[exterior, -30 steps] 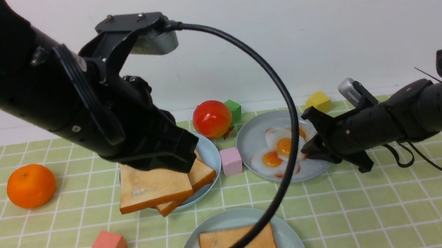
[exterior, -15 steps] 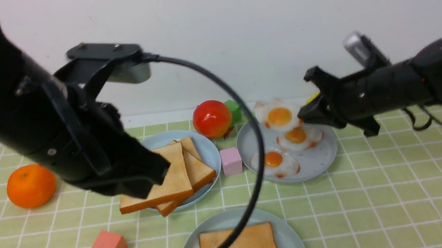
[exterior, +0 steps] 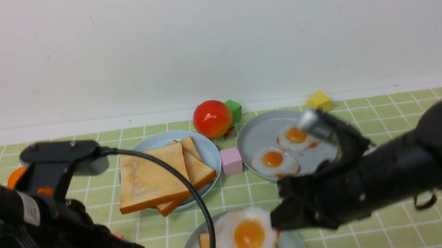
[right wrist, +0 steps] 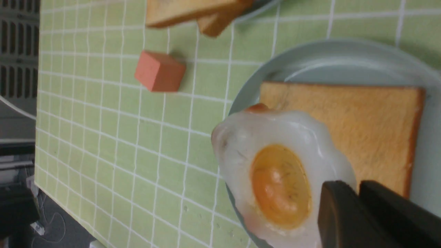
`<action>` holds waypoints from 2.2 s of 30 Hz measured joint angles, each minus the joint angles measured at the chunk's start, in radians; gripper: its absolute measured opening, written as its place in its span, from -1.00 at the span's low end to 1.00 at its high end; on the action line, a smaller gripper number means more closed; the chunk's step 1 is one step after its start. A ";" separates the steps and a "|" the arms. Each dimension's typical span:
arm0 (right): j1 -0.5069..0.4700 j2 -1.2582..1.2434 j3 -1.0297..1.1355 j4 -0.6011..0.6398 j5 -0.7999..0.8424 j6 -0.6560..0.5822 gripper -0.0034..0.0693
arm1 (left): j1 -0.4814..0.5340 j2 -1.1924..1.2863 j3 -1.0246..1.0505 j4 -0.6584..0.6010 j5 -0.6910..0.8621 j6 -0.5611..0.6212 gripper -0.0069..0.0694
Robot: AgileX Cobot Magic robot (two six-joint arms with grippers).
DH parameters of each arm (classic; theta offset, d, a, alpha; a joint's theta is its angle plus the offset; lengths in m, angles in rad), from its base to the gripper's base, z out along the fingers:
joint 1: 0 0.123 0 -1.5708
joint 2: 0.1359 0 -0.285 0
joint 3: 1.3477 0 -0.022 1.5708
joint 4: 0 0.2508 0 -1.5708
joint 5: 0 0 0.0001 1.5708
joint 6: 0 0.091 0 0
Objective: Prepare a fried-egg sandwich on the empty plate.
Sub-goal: Use the right arm to place the fried egg on the slice of bread in the middle, then use the left arm to grab a slice of bread
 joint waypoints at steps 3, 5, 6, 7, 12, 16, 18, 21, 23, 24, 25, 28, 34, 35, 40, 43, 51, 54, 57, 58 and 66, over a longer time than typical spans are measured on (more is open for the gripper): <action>0.061 0.039 0.038 0.107 -0.082 -0.061 -0.72 | 0.000 0.000 0.037 -0.032 -0.038 0.000 -0.84; 0.075 0.068 0.040 0.162 -0.115 -0.075 -0.72 | 0.000 0.000 0.044 -0.039 -0.047 0.000 -0.83; 0.075 0.073 0.040 0.165 -0.118 -0.076 -0.72 | 0.000 0.000 0.044 -0.040 -0.047 0.000 -0.83; 0.077 0.091 0.040 0.185 -0.134 -0.081 -0.68 | 0.000 0.000 0.045 -0.040 -0.050 0.000 -0.83; 0.073 0.101 0.040 0.188 -0.134 -0.103 -0.41 | 0.000 0.000 0.045 -0.040 -0.051 0.000 -0.82; 0.013 0.038 0.041 0.157 -0.074 -0.133 0.11 | 0.000 0.000 0.045 -0.026 -0.051 0.000 -0.81; -0.017 0.000 0.041 0.147 -0.047 -0.158 0.24 | 0.000 0.000 0.045 -0.016 -0.051 0.000 -0.81; -0.137 -0.155 0.036 0.125 0.082 -0.228 0.41 | 0.000 0.000 0.046 0.007 -0.078 0.000 -0.81; -0.193 -0.223 0.018 0.092 0.145 -0.237 0.42 | 0.000 0.000 0.046 0.020 -0.128 -0.003 -0.80; -0.222 -0.262 0.000 0.051 0.184 -0.230 0.41 | 0.000 0.000 0.046 0.036 -0.170 -0.014 -0.80; -0.228 -0.277 -0.005 0.030 0.199 -0.220 0.41 | 0.002 0.000 0.046 0.043 -0.180 -0.017 -0.80; -0.313 -0.382 -0.131 -0.318 0.368 0.004 0.35 | 0.069 0.001 0.042 0.086 -0.354 -0.137 -0.80; -0.317 -0.523 -0.312 -0.793 0.515 0.332 0.09 | 0.295 0.099 -0.125 0.088 -0.303 -0.176 -0.80; -0.303 -0.564 -0.321 -0.803 0.514 0.346 -0.06 | 0.343 0.141 -0.179 0.052 -0.234 -0.147 -0.80; -0.205 -0.715 -0.279 -0.636 0.464 0.198 -0.79 | 0.476 0.343 -0.348 -0.231 -0.019 0.071 -0.79; -0.152 -0.774 -0.217 -0.515 0.450 0.003 -0.93 | 0.505 0.448 -0.387 -0.354 0.015 0.142 -0.74; -0.113 -0.840 -0.089 -0.295 0.435 -0.247 -0.93 | 0.510 0.645 -0.405 -0.402 -0.060 0.209 -0.10; -0.113 -0.840 -0.088 -0.291 0.432 -0.254 -0.93 | 0.510 0.693 -0.405 -0.429 -0.093 0.269 0.12; -0.113 -0.840 -0.088 -0.288 0.429 -0.257 -0.92 | 0.511 0.739 -0.407 -0.496 -0.106 0.370 0.21; -0.113 -0.840 -0.088 -0.288 0.428 -0.257 -0.92 | 0.511 0.753 -0.407 -0.523 -0.108 0.405 0.22; -0.113 -0.841 -0.072 -0.326 0.380 -0.086 -0.90 | 0.514 0.826 -0.412 -0.664 -0.101 0.578 -0.10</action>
